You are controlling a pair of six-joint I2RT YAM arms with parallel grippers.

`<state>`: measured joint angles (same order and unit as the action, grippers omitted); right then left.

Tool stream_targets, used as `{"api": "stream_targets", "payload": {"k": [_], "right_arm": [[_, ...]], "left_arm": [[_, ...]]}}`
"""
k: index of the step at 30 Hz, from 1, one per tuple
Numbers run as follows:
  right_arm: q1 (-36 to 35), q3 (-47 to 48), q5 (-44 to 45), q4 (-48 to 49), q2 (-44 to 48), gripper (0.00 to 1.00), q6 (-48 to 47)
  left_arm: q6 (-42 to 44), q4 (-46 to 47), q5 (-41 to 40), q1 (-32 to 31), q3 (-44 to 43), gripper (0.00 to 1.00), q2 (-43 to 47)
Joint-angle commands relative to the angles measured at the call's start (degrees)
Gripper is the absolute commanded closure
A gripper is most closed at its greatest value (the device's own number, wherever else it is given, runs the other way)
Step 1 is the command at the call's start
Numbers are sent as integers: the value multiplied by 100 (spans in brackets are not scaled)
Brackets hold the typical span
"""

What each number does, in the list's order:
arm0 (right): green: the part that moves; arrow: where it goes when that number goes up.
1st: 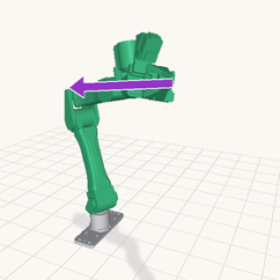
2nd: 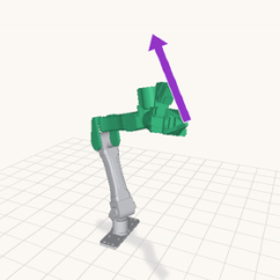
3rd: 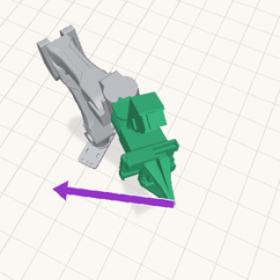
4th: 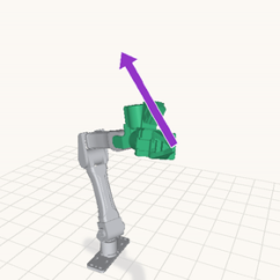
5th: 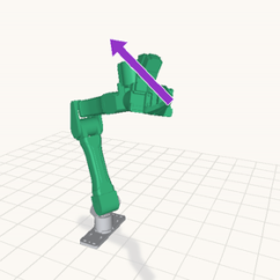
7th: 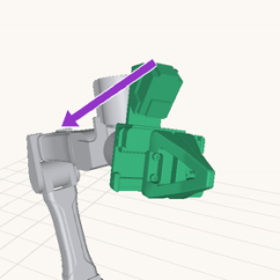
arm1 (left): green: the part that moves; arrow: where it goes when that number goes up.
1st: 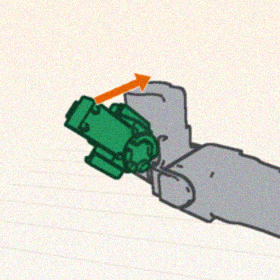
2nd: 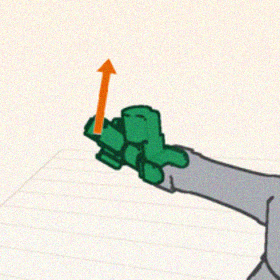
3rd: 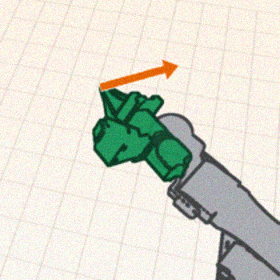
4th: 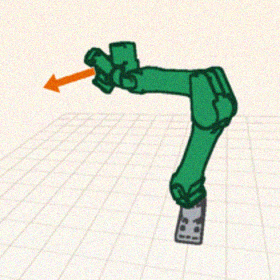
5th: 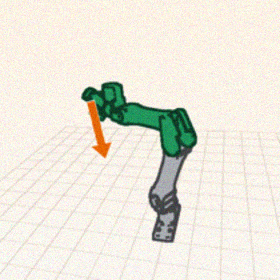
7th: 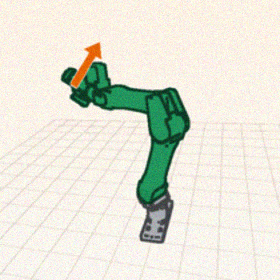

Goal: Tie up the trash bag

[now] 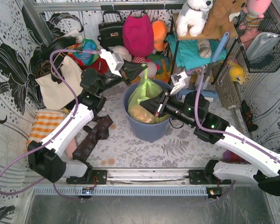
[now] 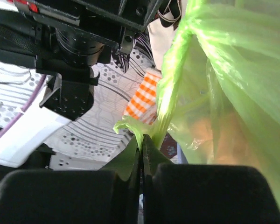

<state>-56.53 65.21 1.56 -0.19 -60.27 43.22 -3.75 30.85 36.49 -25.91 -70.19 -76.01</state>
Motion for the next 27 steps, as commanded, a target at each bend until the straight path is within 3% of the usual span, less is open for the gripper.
{"api": "stream_targets", "payload": {"k": [1, 5, 9, 18, 27], "right_arm": [[-23, 14, 63, -528, 104, 100, 1573], [-19, 114, -82, -982, 120, 100, 2066], [-24, -404, -373, -1104, 297, 100, 2621], [-24, -1186, -784, -1213, 773, 100, 2912], [-20, -1321, -1145, -952, 802, 100, 2829]], "left_arm": [[1223, 628, 215, -27, -243, 100, -259], [1613, 1099, 534, -36, -291, 100, -488], [1724, 1374, 726, -34, -242, 100, -711], [1842, 1707, 298, -16, 309, 100, -1196], [1007, 2391, 277, 307, 262, 100, -2003]]}}
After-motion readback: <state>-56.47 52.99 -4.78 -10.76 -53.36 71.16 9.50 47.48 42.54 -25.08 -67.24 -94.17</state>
